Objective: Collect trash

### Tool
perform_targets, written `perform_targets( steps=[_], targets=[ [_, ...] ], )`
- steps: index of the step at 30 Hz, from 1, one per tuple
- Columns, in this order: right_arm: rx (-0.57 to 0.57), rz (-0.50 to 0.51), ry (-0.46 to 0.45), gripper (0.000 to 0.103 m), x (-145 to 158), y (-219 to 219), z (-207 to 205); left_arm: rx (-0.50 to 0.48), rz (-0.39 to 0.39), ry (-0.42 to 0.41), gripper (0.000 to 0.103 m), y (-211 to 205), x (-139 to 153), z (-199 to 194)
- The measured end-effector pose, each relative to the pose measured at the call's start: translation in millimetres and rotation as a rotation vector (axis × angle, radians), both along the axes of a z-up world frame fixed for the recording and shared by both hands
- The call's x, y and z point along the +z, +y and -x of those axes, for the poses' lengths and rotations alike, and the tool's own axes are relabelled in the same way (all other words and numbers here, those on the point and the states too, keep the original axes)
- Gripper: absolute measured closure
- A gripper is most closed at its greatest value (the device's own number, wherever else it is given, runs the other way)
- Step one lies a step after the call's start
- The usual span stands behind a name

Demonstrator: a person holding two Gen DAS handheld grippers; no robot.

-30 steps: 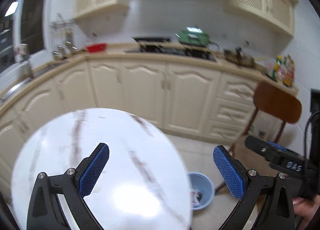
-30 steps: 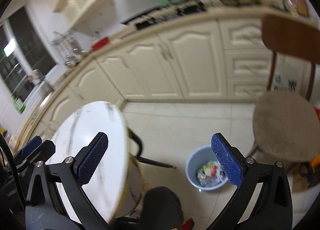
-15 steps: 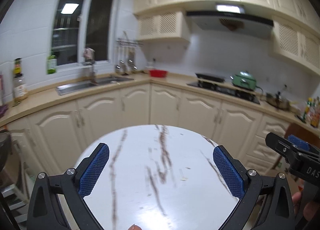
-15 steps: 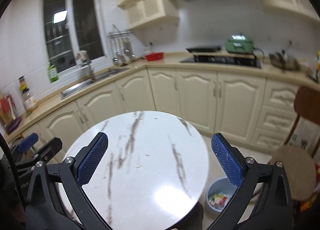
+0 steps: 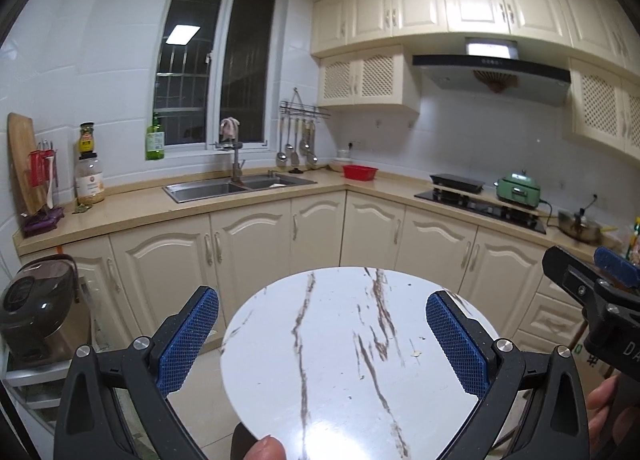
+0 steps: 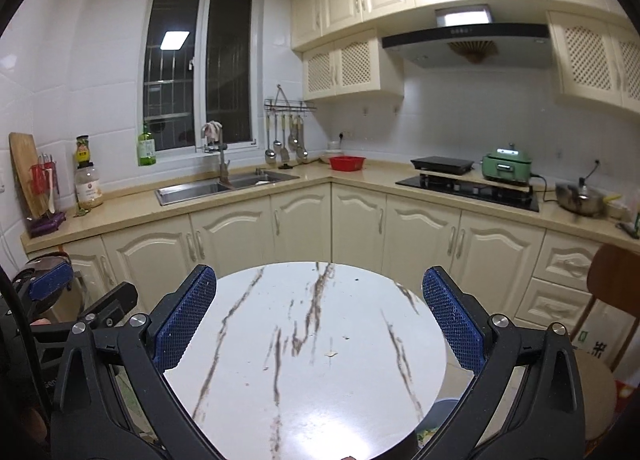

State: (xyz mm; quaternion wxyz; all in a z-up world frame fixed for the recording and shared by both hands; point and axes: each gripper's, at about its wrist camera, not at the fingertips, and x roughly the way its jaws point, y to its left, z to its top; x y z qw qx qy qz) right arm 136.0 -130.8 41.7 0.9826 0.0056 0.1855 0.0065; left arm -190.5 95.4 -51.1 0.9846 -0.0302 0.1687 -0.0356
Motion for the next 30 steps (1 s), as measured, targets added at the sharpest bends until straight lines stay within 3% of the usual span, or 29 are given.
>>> perform_targets(
  steps=[7, 14, 30],
  targets=[
    [0.011, 0.005, -0.017, 0.0, 2.0, 8.8, 11.7, 0.075, -0.021, -0.022, 0.001, 2.6, 6.3, 14.6],
    [0.012, -0.001, -0.013, 0.0, -0.1, 4.5, 14.7, 0.046, -0.025, -0.024, 0.001, -21.4, 1.5, 6.0],
    [0.019, 0.007, -0.013, 0.0, 1.6, 9.8, 16.9, 0.058, 0.007, -0.059, 0.001, -7.2, -10.4, 4.2]
  ],
)
